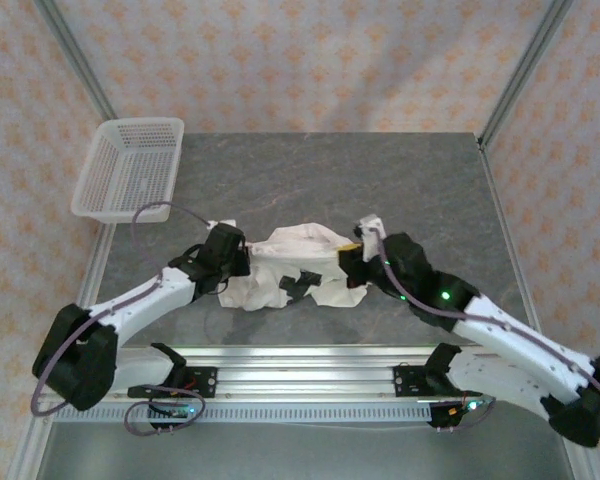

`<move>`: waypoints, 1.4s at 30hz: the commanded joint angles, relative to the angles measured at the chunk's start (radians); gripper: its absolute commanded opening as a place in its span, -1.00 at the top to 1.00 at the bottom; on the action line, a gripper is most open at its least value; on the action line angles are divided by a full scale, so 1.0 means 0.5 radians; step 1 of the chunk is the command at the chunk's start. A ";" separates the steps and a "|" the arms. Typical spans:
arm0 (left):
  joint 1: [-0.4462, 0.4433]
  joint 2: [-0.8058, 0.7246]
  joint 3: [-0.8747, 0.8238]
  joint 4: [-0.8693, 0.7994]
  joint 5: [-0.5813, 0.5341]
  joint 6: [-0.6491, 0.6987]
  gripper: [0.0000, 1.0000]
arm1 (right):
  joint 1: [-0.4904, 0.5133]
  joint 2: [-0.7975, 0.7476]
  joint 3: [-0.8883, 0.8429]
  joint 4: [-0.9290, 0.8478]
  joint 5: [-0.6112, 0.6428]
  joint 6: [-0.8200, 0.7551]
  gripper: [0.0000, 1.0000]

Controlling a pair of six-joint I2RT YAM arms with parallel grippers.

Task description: Fold the inside-out t-shirt

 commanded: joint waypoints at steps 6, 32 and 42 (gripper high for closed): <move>-0.006 -0.296 0.028 0.057 0.123 0.073 -0.05 | -0.033 -0.163 -0.198 0.280 -0.312 0.114 1.00; -0.435 0.593 0.620 -0.219 0.515 0.668 -0.32 | -0.035 -0.385 -0.281 0.067 -0.467 0.185 1.00; -0.253 0.091 0.365 0.171 0.702 0.200 1.00 | 0.025 -0.468 -0.743 0.020 -0.488 0.371 0.83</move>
